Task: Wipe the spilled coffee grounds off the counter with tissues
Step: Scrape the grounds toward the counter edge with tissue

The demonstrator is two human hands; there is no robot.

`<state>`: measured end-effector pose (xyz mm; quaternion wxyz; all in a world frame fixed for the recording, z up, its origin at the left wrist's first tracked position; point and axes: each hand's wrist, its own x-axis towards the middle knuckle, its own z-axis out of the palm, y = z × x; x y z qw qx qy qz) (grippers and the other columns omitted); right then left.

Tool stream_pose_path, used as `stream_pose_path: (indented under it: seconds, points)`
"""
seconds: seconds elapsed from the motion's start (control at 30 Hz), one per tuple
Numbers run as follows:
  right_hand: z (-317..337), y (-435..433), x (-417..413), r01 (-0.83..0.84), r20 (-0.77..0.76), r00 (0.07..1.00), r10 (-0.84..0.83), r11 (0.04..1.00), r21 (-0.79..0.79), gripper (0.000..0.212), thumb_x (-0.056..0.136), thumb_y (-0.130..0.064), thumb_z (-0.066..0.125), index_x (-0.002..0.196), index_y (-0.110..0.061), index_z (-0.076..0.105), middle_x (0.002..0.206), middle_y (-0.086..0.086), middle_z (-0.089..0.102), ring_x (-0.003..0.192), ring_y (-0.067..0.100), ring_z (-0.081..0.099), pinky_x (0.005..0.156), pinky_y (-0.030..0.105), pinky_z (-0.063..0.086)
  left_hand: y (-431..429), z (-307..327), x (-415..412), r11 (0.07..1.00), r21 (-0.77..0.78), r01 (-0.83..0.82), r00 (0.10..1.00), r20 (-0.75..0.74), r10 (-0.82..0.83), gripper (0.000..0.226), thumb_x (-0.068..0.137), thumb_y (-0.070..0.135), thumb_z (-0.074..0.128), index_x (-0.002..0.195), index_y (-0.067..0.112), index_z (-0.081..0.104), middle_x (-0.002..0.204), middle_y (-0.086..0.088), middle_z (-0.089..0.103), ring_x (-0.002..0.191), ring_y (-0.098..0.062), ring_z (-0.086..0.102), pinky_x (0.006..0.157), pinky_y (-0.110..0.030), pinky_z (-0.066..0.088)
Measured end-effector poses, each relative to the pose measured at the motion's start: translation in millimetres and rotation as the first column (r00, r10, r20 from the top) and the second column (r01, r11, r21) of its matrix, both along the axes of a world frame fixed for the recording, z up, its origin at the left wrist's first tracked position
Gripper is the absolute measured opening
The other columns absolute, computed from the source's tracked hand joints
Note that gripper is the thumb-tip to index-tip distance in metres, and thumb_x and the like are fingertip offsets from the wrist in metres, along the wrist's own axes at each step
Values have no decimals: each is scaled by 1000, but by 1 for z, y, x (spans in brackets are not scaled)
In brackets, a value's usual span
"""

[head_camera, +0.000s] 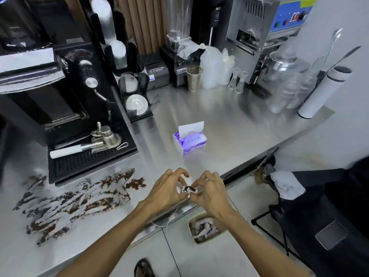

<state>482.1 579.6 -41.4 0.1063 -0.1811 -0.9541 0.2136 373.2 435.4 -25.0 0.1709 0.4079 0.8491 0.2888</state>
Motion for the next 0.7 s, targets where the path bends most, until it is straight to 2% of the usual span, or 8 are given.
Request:
stream_pose_path:
  seconds: [0.1, 0.17, 0.23, 0.3, 0.43, 0.57, 0.7]
  points:
    - [-6, 30, 26, -35, 12, 999, 35, 999, 5, 29, 67, -52, 69, 89, -34, 74, 84, -13, 48, 79, 11, 40, 73, 29, 43, 25, -6, 29, 1000, 5, -20, 1000, -6, 20, 47, 75, 38, 71, 113, 42, 44, 92, 21, 63, 95, 2, 43, 68, -10, 33]
    - [-10, 48, 42, -61, 14, 998, 61, 998, 16, 30, 67, -52, 68, 90, -35, 74, 85, -14, 46, 80, 11, 38, 74, 26, 39, 42, -10, 47, 999, 3, -45, 999, 7, 45, 48, 74, 36, 72, 114, 40, 46, 92, 19, 63, 95, -1, 44, 68, -16, 36]
    - [-13, 64, 57, -76, 1, 997, 76, 997, 1, 28, 65, -46, 72, 87, -29, 74, 84, -12, 46, 79, 13, 38, 72, 26, 38, 58, -16, 65, 999, -4, -53, 999, -11, 53, 49, 74, 36, 73, 115, 37, 47, 92, 18, 63, 93, -5, 43, 69, -24, 40]
    - [-18, 78, 71, -98, 11, 995, 98, 995, -2, 26, 65, -41, 75, 85, -25, 74, 83, -11, 46, 80, 13, 38, 72, 28, 40, 71, -26, 80, 998, -8, -58, 998, -11, 58, 49, 75, 36, 73, 117, 34, 48, 91, 18, 63, 93, -6, 43, 71, -27, 42]
    - [-36, 99, 88, -136, 77, 988, 135, 991, 4, 27, 67, -43, 77, 87, -25, 73, 85, -14, 42, 81, 14, 40, 70, 28, 42, 90, -51, 101, 996, -25, -82, 997, 13, 82, 51, 74, 39, 75, 119, 33, 51, 95, 17, 62, 96, -6, 46, 74, -24, 41]
    - [-65, 111, 95, -132, 129, 983, 132, 991, -14, 25, 67, -40, 80, 86, -26, 74, 84, -13, 42, 82, 16, 45, 68, 27, 43, 105, -79, 112, 992, -91, -83, 996, 31, 86, 50, 77, 37, 75, 123, 26, 57, 100, 14, 62, 101, -11, 48, 84, -31, 46]
    - [-113, 122, 90, -123, 201, 971, 127, 992, -31, 22, 70, -39, 77, 89, -29, 73, 89, -12, 46, 88, 15, 45, 73, 31, 48, 118, -130, 110, 987, -135, -83, 996, 6, 84, 41, 79, 36, 74, 118, 26, 62, 104, 9, 65, 104, -13, 48, 83, -30, 48]
